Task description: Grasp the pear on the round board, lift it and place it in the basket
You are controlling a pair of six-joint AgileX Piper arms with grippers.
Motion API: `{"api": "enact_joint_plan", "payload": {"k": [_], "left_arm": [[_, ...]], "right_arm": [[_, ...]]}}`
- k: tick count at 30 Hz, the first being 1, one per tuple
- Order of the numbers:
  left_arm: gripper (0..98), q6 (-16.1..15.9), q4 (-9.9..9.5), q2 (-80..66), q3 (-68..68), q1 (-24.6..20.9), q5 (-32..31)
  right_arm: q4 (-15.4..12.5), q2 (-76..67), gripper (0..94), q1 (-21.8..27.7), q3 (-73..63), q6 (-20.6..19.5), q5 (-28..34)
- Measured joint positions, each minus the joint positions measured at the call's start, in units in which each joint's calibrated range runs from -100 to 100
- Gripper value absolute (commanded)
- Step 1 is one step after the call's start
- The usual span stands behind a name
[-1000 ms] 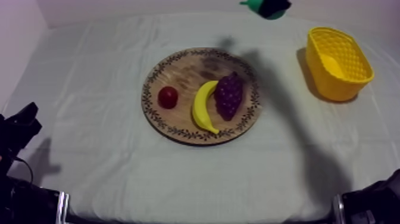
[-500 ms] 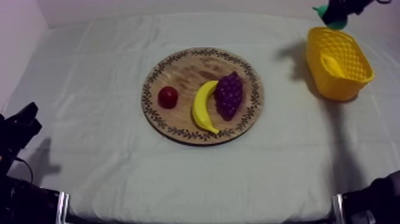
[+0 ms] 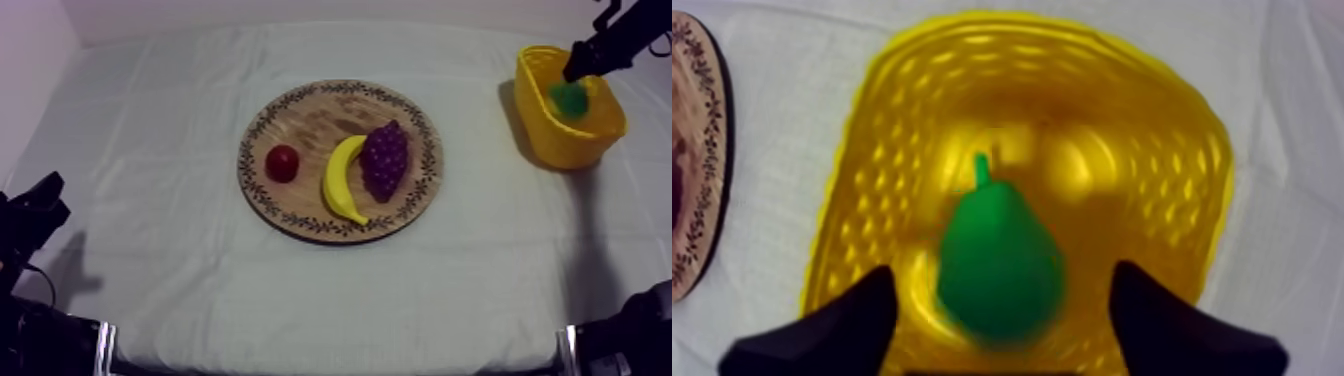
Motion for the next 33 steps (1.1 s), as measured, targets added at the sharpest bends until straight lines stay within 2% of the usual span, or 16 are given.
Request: {"api": "enact_joint_plan", "payload": {"k": [7, 17, 22, 25, 28, 33], "left_arm": [[0.1, 0.0, 0.0, 0.0, 0.0, 0.0, 0.0], [0.1, 0.0, 0.0, 0.0, 0.0, 0.0, 0.0], [0.1, 0.0, 0.0, 0.0, 0.0, 0.0, 0.0], [0.1, 0.0, 0.0, 0.0, 0.0, 0.0, 0.0], [0.1, 0.0, 0.0, 0.0, 0.0, 0.0, 0.0], [0.1, 0.0, 0.0, 0.0, 0.0, 0.0, 0.0]], "right_arm": [[0.1, -1.6, 72.5, 0.7, 1.7, 0.1, -0.6], [-0.1, -15.2, 58.6, 1.7, 11.4, 0.1, -2.3], [-0.5, -27.9, 49.9, 2.6, 18.9, -0.6, -3.9], [0.3, -36.5, 45.1, 2.1, 24.2, -1.8, -7.0], [0.8, -45.3, 38.9, 1.8, 29.6, -3.2, -7.2], [1.5, -59.2, 19.3, 0.5, 37.9, -4.9, -10.6]]}}
